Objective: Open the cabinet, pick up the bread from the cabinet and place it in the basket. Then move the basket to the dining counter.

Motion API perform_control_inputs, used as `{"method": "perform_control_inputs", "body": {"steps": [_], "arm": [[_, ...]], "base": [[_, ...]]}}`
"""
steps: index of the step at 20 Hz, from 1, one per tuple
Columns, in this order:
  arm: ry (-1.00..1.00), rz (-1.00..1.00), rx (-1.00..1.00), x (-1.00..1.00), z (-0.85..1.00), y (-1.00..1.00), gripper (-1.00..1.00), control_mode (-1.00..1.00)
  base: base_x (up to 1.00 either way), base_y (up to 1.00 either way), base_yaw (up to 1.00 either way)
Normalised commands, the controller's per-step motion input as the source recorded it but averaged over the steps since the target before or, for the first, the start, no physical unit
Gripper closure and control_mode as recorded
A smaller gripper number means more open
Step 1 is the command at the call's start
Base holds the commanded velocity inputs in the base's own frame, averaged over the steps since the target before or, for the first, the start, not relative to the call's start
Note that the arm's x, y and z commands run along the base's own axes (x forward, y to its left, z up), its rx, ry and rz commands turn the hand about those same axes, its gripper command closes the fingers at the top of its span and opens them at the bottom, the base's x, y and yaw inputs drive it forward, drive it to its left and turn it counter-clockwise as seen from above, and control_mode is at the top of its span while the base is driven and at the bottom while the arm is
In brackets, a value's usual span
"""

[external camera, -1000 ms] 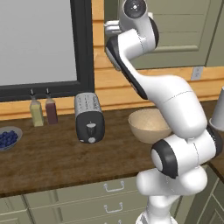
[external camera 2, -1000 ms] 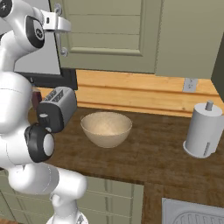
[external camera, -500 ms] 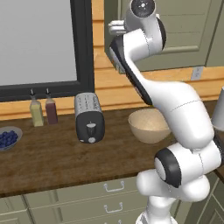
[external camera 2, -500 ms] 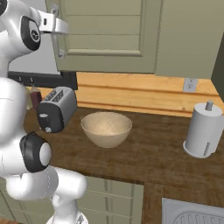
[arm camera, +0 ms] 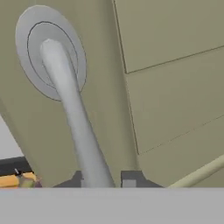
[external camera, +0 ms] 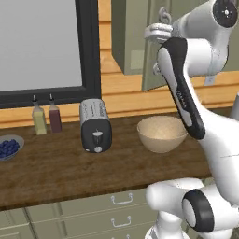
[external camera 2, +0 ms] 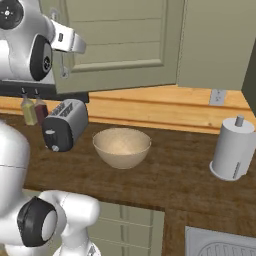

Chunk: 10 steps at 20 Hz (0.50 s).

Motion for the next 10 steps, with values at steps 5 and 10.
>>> {"method": "perform_control_inputs", "body": {"steps": [5,10], "arm": [[0.0,0.35,0.22,-1.0,0.0,-1.0,1.0,-1.0],[0.0,0.36,0.09,-1.0,-0.03,-1.0,1.0,-1.0]], "base": [[0.0,0.0,0.0],[0.0,0.0,0.0]]}}
